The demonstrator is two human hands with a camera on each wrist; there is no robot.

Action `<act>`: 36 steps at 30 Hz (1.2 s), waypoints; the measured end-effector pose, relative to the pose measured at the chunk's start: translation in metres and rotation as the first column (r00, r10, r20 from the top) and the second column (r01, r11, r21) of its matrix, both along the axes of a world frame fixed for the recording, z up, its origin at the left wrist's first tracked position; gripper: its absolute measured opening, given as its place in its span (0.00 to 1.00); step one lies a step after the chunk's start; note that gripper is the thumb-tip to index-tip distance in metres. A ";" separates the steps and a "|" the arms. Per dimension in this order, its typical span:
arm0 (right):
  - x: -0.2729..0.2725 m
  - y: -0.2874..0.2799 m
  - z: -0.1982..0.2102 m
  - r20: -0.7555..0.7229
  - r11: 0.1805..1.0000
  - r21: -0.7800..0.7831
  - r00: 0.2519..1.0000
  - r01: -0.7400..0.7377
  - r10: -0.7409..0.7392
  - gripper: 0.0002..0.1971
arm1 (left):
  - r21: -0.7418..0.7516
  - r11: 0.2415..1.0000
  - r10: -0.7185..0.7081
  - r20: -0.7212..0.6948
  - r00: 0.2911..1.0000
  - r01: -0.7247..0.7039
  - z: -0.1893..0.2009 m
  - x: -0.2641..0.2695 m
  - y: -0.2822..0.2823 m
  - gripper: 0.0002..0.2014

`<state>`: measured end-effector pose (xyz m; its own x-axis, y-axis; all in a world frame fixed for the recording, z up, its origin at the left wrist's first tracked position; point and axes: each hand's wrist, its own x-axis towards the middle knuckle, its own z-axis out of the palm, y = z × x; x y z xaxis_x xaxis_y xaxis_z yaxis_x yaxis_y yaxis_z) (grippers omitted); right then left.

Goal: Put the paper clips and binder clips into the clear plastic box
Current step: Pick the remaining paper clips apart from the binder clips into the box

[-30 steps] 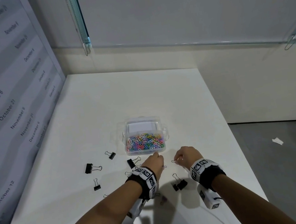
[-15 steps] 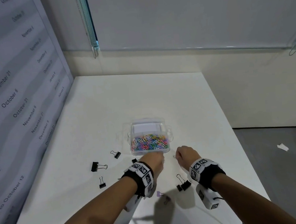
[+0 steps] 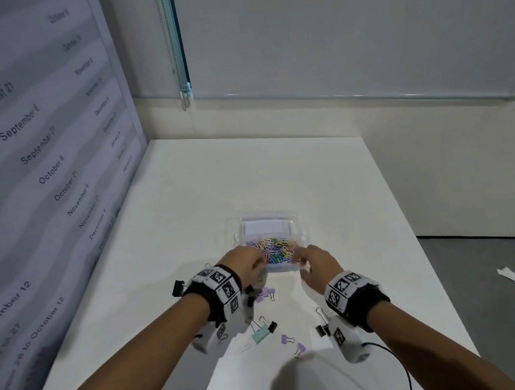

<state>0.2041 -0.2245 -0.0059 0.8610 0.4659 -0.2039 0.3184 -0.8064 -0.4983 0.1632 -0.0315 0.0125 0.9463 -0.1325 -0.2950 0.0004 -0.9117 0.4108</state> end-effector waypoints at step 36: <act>-0.077 0.024 -0.043 -0.177 0.932 -0.195 0.946 -0.306 0.273 0.14 | -0.073 0.996 0.056 -0.056 0.997 -0.060 -0.018 -0.075 0.019 0.08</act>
<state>0.1272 -0.2005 -0.0493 0.6489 0.6207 -0.4401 0.4914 -0.7835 -0.3804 0.0886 -0.0124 -0.0054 0.9360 -0.1016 -0.3369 0.0761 -0.8762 0.4758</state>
